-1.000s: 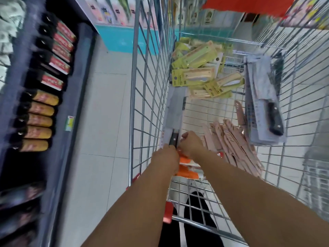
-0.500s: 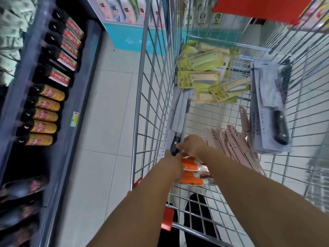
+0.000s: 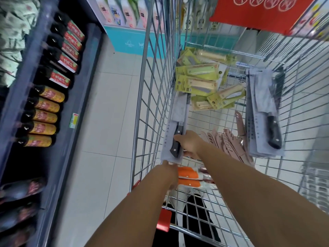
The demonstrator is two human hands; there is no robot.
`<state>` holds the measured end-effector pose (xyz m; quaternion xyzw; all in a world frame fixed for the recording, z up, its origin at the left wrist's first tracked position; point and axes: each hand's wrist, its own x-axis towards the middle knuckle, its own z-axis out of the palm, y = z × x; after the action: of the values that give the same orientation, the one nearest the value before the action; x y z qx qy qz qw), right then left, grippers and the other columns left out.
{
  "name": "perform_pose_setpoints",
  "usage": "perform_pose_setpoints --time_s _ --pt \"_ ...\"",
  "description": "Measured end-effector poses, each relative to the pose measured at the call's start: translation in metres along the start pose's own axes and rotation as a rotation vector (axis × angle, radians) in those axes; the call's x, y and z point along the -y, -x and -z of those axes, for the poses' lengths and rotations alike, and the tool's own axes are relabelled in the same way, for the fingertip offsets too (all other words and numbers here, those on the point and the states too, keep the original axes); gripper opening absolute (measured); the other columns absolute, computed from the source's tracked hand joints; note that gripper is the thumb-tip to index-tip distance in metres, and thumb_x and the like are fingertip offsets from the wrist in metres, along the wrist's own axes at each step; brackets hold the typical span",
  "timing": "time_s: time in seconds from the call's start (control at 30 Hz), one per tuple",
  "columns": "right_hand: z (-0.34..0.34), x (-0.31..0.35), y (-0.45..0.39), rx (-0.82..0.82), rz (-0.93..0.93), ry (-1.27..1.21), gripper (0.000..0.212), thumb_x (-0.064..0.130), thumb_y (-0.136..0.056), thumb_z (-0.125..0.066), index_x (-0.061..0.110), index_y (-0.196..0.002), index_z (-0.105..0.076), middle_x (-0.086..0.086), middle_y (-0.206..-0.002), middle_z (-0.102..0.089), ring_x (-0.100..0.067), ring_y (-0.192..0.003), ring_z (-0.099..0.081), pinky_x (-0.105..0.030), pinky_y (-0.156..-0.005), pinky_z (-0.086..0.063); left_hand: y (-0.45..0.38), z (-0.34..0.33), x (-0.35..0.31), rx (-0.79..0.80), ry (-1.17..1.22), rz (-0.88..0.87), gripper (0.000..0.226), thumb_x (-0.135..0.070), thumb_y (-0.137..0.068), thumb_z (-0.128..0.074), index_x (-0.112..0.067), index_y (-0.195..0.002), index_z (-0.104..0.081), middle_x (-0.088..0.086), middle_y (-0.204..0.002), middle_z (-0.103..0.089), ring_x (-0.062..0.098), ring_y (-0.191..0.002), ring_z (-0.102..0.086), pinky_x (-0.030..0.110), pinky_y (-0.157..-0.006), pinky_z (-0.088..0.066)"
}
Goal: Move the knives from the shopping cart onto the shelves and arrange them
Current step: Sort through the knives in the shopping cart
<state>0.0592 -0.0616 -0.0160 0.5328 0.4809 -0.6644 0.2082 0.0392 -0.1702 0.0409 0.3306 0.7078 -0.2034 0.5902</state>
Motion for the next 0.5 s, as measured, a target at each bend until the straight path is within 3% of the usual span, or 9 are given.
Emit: perform_pose_setpoints --time_s 0.1,0.23,0.3,0.4,0.5 --pt "0.004 -0.010 0.005 0.000 -0.015 -0.061 0.020 0.014 -0.094 -0.053 0.007 -0.112 -0.057 -0.010 -0.102 -0.068 -0.025 -0.092 -0.066 -0.034 -0.070 -0.056 0.012 0.011 -0.003 0.034 0.108 -0.075 0.025 -0.013 -0.098 -0.045 -0.004 -0.121 -0.049 0.006 -0.100 -0.056 0.004 -0.087 -0.066 0.015 -0.072 -0.048" --pt "0.016 -0.014 0.016 -0.004 0.027 -0.052 0.015 0.014 -0.095 -0.051 0.009 -0.107 -0.059 -0.010 -0.098 -0.068 -0.025 -0.089 -0.065 -0.037 -0.081 -0.055 0.020 0.018 -0.006 -0.001 -0.039 -0.098 0.024 -0.030 -0.095 -0.052 -0.008 -0.104 -0.055 0.008 -0.096 -0.055 0.022 -0.084 -0.057 0.031 -0.076 -0.046" --pt "0.023 -0.016 0.023 -0.016 0.038 0.016 0.017 0.016 -0.096 -0.050 0.009 -0.108 -0.059 -0.013 -0.104 -0.068 -0.028 -0.095 -0.065 -0.041 -0.087 -0.055 0.026 0.023 -0.003 -0.037 -0.050 -0.079 0.027 -0.029 -0.095 -0.053 -0.006 -0.107 -0.057 0.011 -0.104 -0.059 0.024 -0.093 -0.060 0.030 -0.077 -0.046" --pt "0.031 -0.020 0.037 0.002 0.020 0.048 0.015 0.018 -0.096 -0.048 0.012 -0.105 -0.059 -0.017 -0.108 -0.068 -0.033 -0.104 -0.064 -0.049 -0.093 -0.052 0.032 0.034 0.001 -0.221 0.002 -0.036 0.032 -0.025 -0.099 -0.047 0.001 -0.114 -0.058 0.015 -0.119 -0.059 0.026 -0.107 -0.059 0.028 -0.077 -0.044" --pt "0.038 -0.024 0.052 0.060 0.025 -0.022 0.012 0.014 -0.097 -0.048 0.014 -0.103 -0.058 -0.014 -0.103 -0.067 -0.028 -0.093 -0.065 -0.038 -0.077 -0.055 0.032 0.038 -0.001 -0.354 0.191 -0.021 0.043 -0.029 -0.100 -0.044 -0.001 -0.132 -0.043 0.015 -0.126 -0.055 0.027 -0.108 -0.057 0.030 -0.077 -0.046"
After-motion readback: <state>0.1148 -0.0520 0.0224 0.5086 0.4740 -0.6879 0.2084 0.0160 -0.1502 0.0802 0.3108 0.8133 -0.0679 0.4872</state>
